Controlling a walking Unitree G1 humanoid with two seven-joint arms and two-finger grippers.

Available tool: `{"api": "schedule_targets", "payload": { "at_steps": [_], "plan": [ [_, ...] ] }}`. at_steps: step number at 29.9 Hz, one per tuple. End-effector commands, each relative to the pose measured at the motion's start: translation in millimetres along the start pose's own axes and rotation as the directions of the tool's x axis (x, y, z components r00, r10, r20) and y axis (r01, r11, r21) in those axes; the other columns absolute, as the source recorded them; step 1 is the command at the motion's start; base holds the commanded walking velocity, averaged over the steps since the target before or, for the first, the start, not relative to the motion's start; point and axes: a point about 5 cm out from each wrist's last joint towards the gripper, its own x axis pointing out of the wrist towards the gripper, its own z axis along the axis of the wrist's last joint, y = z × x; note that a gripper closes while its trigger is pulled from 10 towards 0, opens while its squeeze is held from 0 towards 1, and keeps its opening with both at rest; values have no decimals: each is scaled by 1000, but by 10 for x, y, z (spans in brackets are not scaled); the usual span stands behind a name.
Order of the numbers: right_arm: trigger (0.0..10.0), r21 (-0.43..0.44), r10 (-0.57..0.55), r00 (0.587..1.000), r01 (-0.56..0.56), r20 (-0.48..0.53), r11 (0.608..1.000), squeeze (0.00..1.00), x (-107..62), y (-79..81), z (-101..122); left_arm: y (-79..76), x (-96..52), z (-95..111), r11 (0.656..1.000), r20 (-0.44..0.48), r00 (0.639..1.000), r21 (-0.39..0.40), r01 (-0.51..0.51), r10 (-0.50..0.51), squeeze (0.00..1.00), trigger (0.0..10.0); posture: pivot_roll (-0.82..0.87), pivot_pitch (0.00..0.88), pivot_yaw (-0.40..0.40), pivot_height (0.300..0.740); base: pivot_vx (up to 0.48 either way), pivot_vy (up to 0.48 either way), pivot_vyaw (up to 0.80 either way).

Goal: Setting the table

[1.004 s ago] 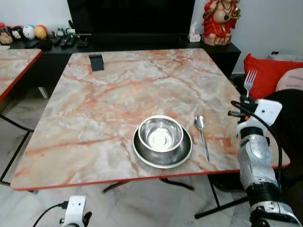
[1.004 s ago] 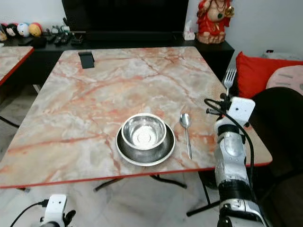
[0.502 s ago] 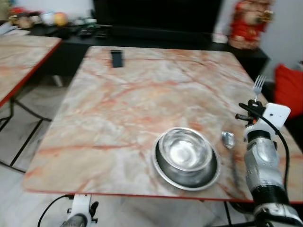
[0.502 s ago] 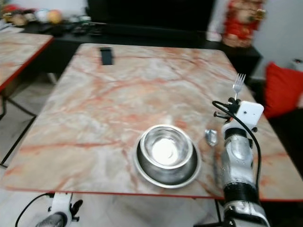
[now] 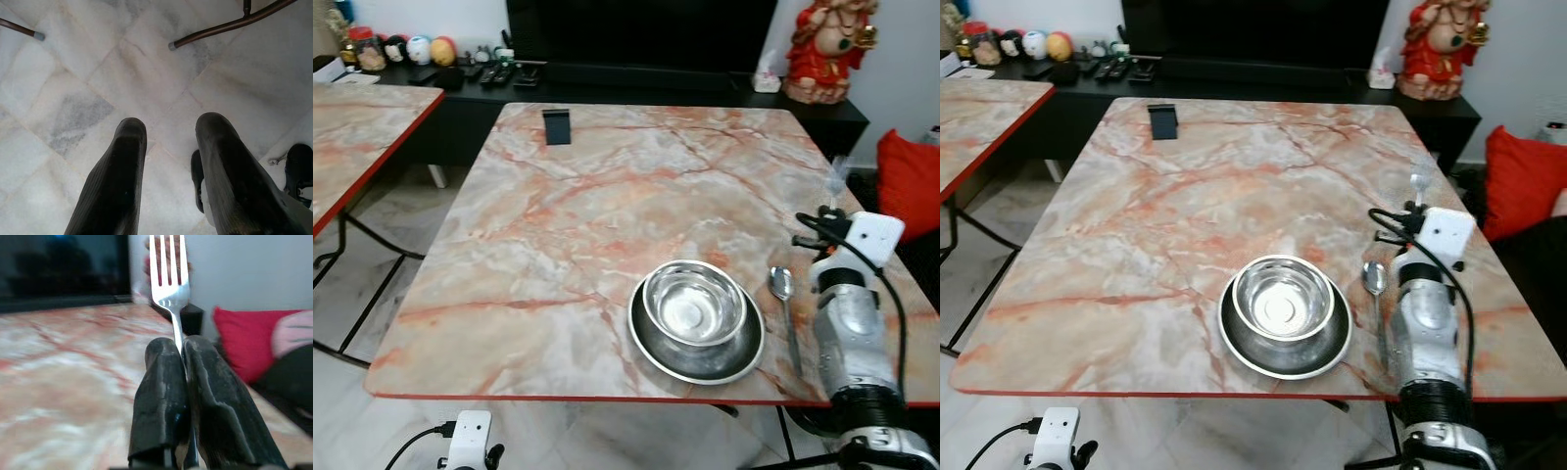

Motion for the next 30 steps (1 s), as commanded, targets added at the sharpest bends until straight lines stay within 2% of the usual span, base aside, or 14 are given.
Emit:
{"api": "schedule_targets", "payload": {
  "at_steps": [1,2,4,7,11,13,17,30],
  "plan": [
    [10000,-33,-16,999,15,-35,999,0,1,-88,1,-8,-16,-88,1000,-42,999,-7,5,-5,0,10000,33,0,-30,740,0,0,0],
    [10000,-71,-16,994,9,-107,997,0,9,-188,-61,-13,-19,-105,1000,-50,999,-5,6,-7,0,10000,27,0,-28,740,0,0,0],
    [10000,-82,-15,983,-1,-184,997,0,7,-270,-135,-17,-24,-129,1000,-61,998,-4,8,-9,0,10000,25,0,-27,740,0,0,0],
    [10000,-84,2,955,-28,-298,996,0,-12,-324,-277,-20,-33,-166,1000,-77,997,-2,11,-11,0,10000,22,0,-26,740,0,0,0],
    [10000,-38,32,934,-49,-356,998,0,-27,-273,-369,-20,-34,-178,1000,-85,996,-3,11,-11,0,10000,29,0,-26,740,0,0,0],
    [10000,-13,121,893,-141,-434,990,0,-74,-132,-483,-15,-35,-183,1000,-91,996,-5,11,-11,0,10000,31,0,-25,740,0,0,0],
    [10000,-6,139,882,-159,-451,987,0,-88,-81,-520,-7,-39,-194,1000,-95,995,-6,11,-11,0,10000,34,0,-26,740,0,0,0],
    [10000,-4,145,856,-169,-497,986,0,-102,-53,-584,36,-51,-223,1000,-110,994,-8,8,-9,0,10000,39,0,-29,740,0,0,0]
  ]
}}
